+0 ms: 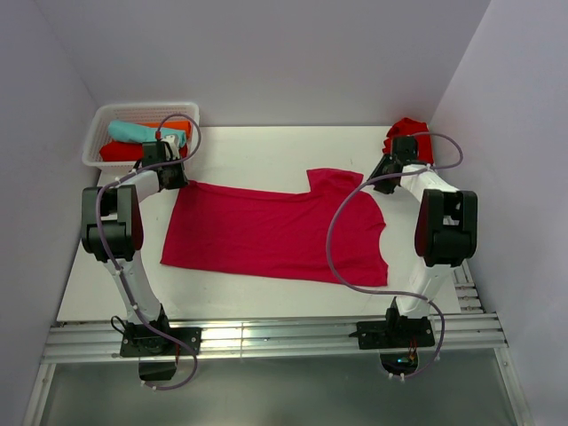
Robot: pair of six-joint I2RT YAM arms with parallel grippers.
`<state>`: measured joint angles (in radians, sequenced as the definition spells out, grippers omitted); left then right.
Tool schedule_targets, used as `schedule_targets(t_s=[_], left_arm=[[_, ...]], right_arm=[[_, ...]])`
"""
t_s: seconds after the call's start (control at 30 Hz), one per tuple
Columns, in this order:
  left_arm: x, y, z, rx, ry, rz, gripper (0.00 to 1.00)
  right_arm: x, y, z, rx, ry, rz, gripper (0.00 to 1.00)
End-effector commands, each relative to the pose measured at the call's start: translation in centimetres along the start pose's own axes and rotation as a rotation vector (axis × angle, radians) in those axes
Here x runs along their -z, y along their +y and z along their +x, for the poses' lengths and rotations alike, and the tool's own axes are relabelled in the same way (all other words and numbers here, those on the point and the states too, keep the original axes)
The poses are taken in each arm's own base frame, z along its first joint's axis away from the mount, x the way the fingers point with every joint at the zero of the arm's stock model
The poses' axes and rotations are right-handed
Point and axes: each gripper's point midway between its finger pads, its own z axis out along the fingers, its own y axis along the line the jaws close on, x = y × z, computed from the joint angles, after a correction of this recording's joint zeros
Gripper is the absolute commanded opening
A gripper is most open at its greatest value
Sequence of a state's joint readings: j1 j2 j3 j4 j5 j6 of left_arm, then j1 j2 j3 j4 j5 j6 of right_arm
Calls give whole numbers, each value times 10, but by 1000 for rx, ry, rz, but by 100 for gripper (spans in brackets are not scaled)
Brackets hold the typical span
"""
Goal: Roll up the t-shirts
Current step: Fold the tshirt
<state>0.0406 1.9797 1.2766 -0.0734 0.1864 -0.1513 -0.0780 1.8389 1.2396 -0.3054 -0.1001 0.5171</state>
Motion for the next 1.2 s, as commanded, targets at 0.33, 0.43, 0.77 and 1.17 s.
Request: schedule_targets(t_s=[0.33,0.43,0.77,1.17], left_arm=[[14,-7,-28,-67,-68,9,0],[16,-7,-30,-79,-68,11,0],[15,-7,-31,-103,-57,14,0],[11,-8,-30,-110,-43,28,0]], right_arm=[[-12,58,-31,128,-47,-84,48],[-20,63,-39,115,-51,-78,50],[-50,74,-15,147,21,-22,56],[-60,61,-21,149,31,122,48]])
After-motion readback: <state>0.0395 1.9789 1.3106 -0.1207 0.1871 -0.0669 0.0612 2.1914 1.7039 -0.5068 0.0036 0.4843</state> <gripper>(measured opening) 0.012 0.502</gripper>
